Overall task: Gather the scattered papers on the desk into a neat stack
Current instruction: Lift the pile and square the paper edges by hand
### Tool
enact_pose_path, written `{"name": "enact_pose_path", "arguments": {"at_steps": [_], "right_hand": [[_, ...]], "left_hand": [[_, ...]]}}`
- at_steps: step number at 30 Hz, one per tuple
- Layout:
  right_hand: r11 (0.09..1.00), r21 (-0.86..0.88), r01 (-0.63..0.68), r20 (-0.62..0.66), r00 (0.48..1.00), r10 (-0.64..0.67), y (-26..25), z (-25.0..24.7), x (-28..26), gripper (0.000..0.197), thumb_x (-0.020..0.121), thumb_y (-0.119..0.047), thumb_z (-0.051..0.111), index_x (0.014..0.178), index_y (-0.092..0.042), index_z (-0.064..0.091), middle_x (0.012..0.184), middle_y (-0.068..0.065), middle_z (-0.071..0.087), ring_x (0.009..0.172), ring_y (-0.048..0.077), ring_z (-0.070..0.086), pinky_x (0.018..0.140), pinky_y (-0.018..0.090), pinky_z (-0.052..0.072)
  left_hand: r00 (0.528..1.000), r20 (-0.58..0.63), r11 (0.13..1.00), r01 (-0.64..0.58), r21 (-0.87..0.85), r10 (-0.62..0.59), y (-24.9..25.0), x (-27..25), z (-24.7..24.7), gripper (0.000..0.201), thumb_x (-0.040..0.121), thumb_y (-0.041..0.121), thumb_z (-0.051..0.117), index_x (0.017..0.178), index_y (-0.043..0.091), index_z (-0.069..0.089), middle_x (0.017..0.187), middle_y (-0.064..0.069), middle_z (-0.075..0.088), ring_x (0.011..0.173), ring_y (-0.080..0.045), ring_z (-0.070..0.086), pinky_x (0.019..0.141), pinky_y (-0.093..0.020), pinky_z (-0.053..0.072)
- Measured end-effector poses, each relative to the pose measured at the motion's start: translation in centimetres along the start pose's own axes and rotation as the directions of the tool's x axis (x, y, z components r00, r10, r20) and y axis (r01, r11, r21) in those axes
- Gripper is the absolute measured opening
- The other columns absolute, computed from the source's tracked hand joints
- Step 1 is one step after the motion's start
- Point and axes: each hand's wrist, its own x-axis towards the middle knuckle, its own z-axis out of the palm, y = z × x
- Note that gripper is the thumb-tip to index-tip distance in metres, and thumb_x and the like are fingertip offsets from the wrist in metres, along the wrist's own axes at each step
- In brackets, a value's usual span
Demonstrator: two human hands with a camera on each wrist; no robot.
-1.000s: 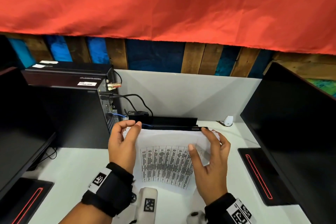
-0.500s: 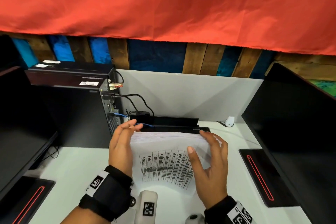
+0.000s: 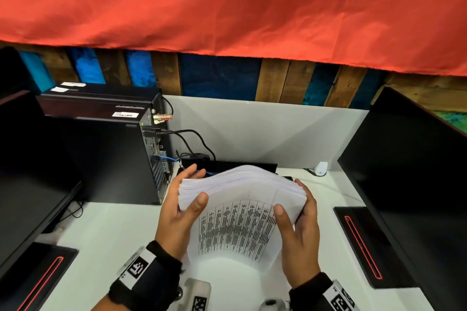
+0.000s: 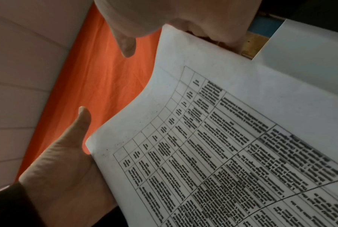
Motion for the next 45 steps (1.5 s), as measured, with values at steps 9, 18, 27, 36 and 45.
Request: {"name": "enact_pose_path", "arguments": {"at_steps": [9,18,27,36,45], "right_hand": [[1.000,-0.024,0.011,-0.012,1.000,-0.011,0.1,0.3,0.2,0.079,0.071,-0.058,0.068,0.139,-0.037,0.034,0.139,-0.011,0.050,0.132,0.010,0.047,0.112,0.039,0.037],[0.941,-0.295,0.163,0.049,0.987,-0.156,-0.6,1.0,0.1,0.057,0.078,-0.050,0.061,0.132,-0.044,0.045,0.132,-0.010,0.039,0.128,-0.005,0.039,0.098,-0.001,0.030],[0.915,-0.380,0.132,0.004,0.990,-0.141,-1.0,0.9,0.4,0.043,0.081,-0.040,0.066,0.121,-0.044,0.053,0.123,-0.010,0.040,0.120,-0.006,0.044,0.092,-0.004,0.031],[0.857,-0.478,0.192,0.047,0.980,-0.193,-1.1,0.4,0.6,0.030,0.083,-0.039,0.067,0.113,-0.042,0.062,0.136,-0.011,0.032,0.132,0.011,0.041,0.099,0.034,0.049],[0.729,-0.630,0.265,0.145,0.963,-0.226,-1.7,-0.3,1.7,0.059,0.081,-0.031,0.072,0.135,-0.030,0.049,0.146,-0.010,0.024,0.129,-0.001,0.035,0.095,0.025,0.042]], "left_hand": [[1.000,-0.001,1.000,-0.012,-0.005,0.012,-0.5,0.0,0.2,0.061,0.075,0.022,0.058,0.134,0.012,0.047,0.112,0.007,0.070,0.105,-0.002,0.065,0.076,-0.009,0.051],[0.994,-0.037,0.994,-0.099,0.035,0.100,1.1,0.1,1.3,0.067,0.074,0.041,0.062,0.136,0.022,0.046,0.134,0.003,0.057,0.123,-0.005,0.054,0.091,-0.014,0.049],[0.921,-0.365,0.986,-0.094,0.138,0.139,1.3,1.8,2.2,0.013,0.084,0.014,0.067,0.095,0.009,0.061,0.091,0.002,0.063,0.086,-0.006,0.059,0.080,-0.010,0.046],[0.958,-0.281,0.991,-0.017,0.129,0.053,1.0,2.1,1.8,0.011,0.083,0.024,0.066,0.090,0.016,0.065,0.103,-0.009,0.071,0.105,-0.022,0.063,0.103,-0.042,0.044],[0.993,0.104,0.994,0.045,0.099,-0.056,-0.9,2.5,-1.0,0.096,0.020,0.043,0.094,0.107,0.024,0.059,0.097,0.005,0.074,0.091,-0.010,0.070,0.066,-0.018,0.056]]}}
